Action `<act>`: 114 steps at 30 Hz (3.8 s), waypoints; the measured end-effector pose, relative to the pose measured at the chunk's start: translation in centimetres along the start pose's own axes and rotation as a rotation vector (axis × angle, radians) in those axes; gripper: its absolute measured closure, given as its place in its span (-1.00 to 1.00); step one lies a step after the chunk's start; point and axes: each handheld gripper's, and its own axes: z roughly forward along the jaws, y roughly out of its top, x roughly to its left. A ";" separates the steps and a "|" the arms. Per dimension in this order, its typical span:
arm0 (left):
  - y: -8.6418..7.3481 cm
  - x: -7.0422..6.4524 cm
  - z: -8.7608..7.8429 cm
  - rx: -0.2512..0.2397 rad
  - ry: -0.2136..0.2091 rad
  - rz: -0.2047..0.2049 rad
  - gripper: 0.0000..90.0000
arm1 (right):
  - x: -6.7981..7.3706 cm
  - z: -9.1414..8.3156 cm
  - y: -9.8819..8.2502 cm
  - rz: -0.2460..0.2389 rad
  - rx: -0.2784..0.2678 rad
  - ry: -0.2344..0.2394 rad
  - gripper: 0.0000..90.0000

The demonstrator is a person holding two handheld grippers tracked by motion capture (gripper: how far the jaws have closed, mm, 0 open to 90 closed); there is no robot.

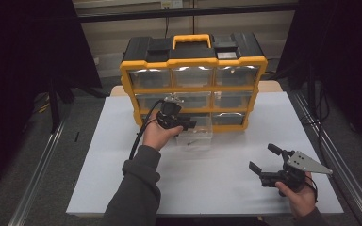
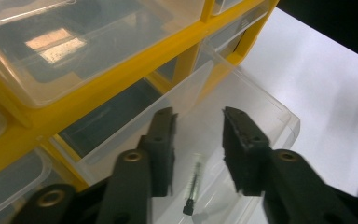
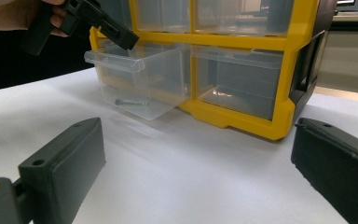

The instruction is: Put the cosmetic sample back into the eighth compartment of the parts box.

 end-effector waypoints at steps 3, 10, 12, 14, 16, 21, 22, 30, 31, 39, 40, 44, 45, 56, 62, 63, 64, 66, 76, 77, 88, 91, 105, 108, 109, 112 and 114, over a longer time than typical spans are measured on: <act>-0.1 0.1 -0.4 -0.017 0.001 -0.010 0.20 | -0.1 0.0 0.0 -0.001 -0.003 -0.001 -0.96; -0.5 0.2 -1.5 -0.057 0.006 -0.011 -0.25 | 0.0 0.0 0.0 -0.001 -0.001 0.000 -0.96; -0.6 0.2 -1.9 -0.071 0.004 -0.011 -0.36 | 0.0 0.1 0.0 -0.007 -0.004 0.000 -0.96; -0.8 0.1 -2.4 -0.080 0.005 -0.011 -0.44 | 0.1 0.1 0.0 -0.005 0.000 0.002 -0.96; -1.2 0.1 -3.0 -0.100 0.001 -0.016 -0.52 | 0.0 0.0 0.0 -0.006 0.001 0.006 -0.96; -2.1 0.2 -4.0 -0.136 -0.003 -0.025 -0.63 | 0.0 0.0 0.0 -0.003 0.000 0.001 -0.96; -2.3 0.2 -4.2 -0.140 0.000 -0.023 -0.65 | 0.0 0.1 0.0 0.000 -0.002 -0.001 -0.96; -3.9 0.2 -5.2 -0.193 -0.010 -0.030 -0.75 | 0.0 0.1 0.0 -0.008 -0.004 0.008 -0.96; -4.2 0.3 -5.4 -0.199 -0.004 -0.028 -0.76 | 0.0 0.1 0.0 -0.008 -0.004 0.008 -0.96; -5.8 0.6 -6.1 -0.223 -0.002 -0.039 -0.81 | 0.0 0.0 0.0 -0.008 -0.001 -0.001 -0.96; -6.2 0.6 -6.4 -0.226 0.011 -0.040 -0.83 | 0.0 0.0 0.0 -0.009 -0.003 -0.001 -0.96; -6.9 0.9 -6.8 -0.241 0.018 -0.051 -0.83 | 0.0 0.0 0.0 -0.009 -0.003 0.000 -0.96; -7.4 1.1 -7.1 -0.237 0.034 -0.064 -0.86 | 0.0 0.0 0.0 -0.009 0.000 -0.001 -0.96; -10.0 1.8 -8.4 -0.279 0.065 -0.084 -0.87 | 0.0 0.0 0.0 -0.016 0.000 -0.001 -0.96; -11.2 2.1 -8.8 -0.280 0.087 -0.092 -0.88 | 0.0 0.0 0.0 -0.016 0.001 0.001 -0.96; -11.4 2.2 -8.9 -0.279 0.089 -0.091 -0.88 | 0.0 0.0 0.0 -0.016 0.001 0.001 -0.96; -11.9 2.3 -9.1 -0.287 0.088 -0.098 -0.89 | 0.0 0.0 -0.1 -0.012 0.002 0.001 -0.96; -12.3 2.3 -9.2 -0.293 0.115 -0.103 -0.89 | 0.0 0.0 -0.1 -0.013 0.004 0.002 -0.96; -13.7 2.6 -10.4 -0.317 0.124 -0.103 -0.90 | 0.1 0.0 -0.1 -0.017 0.006 0.003 -0.96; -13.9 2.7 -10.5 -0.317 0.125 -0.104 -0.90 | 0.1 0.0 -0.1 -0.017 0.008 0.004 -0.96; -15.3 3.1 -11.4 -0.356 0.172 -0.115 -0.90 | 0.1 0.0 -0.1 -0.020 0.004 0.004 -0.96; -15.5 3.1 -11.5 -0.356 0.182 -0.112 -0.90 | 0.1 0.0 -0.1 -0.019 0.004 0.004 -0.96; -16.7 3.4 -12.3 -0.392 0.184 -0.121 -0.90 | 0.1 0.0 -0.1 -0.017 0.002 0.004 -0.96; -17.0 3.4 -12.5 -0.393 0.191 -0.111 -0.90 | 0.1 0.0 -0.1 -0.016 0.004 0.004 -0.96; -17.2 3.4 -12.6 -0.396 0.221 -0.119 -0.90 | 0.1 0.0 -0.1 -0.016 0.004 0.005 -0.96; -17.6 3.7 -12.8 -0.395 0.205 -0.126 -0.90 | 0.1 0.0 0.0 -0.014 0.003 0.006 -0.96; -17.8 3.7 -12.9 -0.397 0.203 -0.121 -0.90 | 0.1 0.0 -0.1 -0.016 0.001 0.003 -0.96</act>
